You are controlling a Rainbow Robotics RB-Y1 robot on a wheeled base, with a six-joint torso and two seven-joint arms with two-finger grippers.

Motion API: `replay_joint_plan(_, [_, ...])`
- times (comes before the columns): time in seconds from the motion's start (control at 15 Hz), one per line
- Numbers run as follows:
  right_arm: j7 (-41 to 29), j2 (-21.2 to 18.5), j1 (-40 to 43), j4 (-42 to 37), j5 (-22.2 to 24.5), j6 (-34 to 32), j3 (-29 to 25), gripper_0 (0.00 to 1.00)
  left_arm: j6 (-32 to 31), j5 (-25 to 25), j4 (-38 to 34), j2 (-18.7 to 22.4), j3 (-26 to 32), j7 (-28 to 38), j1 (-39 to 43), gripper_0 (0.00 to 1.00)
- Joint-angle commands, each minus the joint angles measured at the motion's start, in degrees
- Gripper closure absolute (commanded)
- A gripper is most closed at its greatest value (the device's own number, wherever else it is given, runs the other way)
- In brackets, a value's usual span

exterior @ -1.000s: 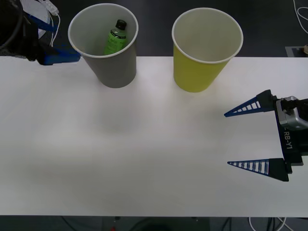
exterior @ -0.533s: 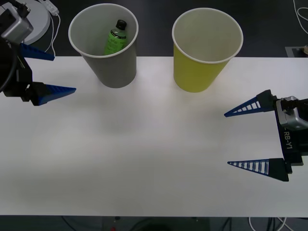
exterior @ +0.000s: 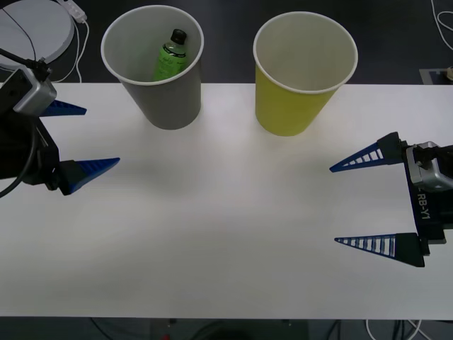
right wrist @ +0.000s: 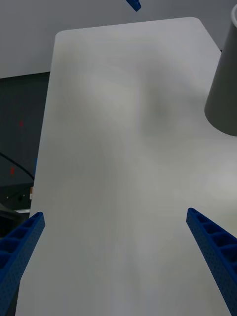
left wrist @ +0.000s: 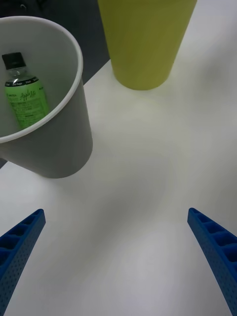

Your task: Put the can into the green bin and the plastic bottle into the gray bin

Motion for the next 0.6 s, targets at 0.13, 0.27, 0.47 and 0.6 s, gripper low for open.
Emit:
replay_joint_plan(0.13, [0.00,0.00,0.00,0.00,0.00,0.00,0.00,0.00,0.07,0.92,-4.37,2.53,-0.07,-1.75,3.78,0.00])
replay_joint_plan(0.27, [0.00,0.00,0.00,0.00,0.00,0.00,0.00,0.00,0.07,2.33,-5.33,2.70,0.02,-4.65,5.27,0.00])
replay_joint_plan(0.47, [0.00,0.00,0.00,0.00,0.00,0.00,0.00,0.00,-0.02,9.89,-4.02,2.70,2.31,-11.95,8.52,0.00])
replay_joint_plan(0.6, [0.00,0.00,0.00,0.00,0.00,0.00,0.00,0.00,-2.04,18.94,-0.32,2.70,4.06,-19.94,9.49,0.00])
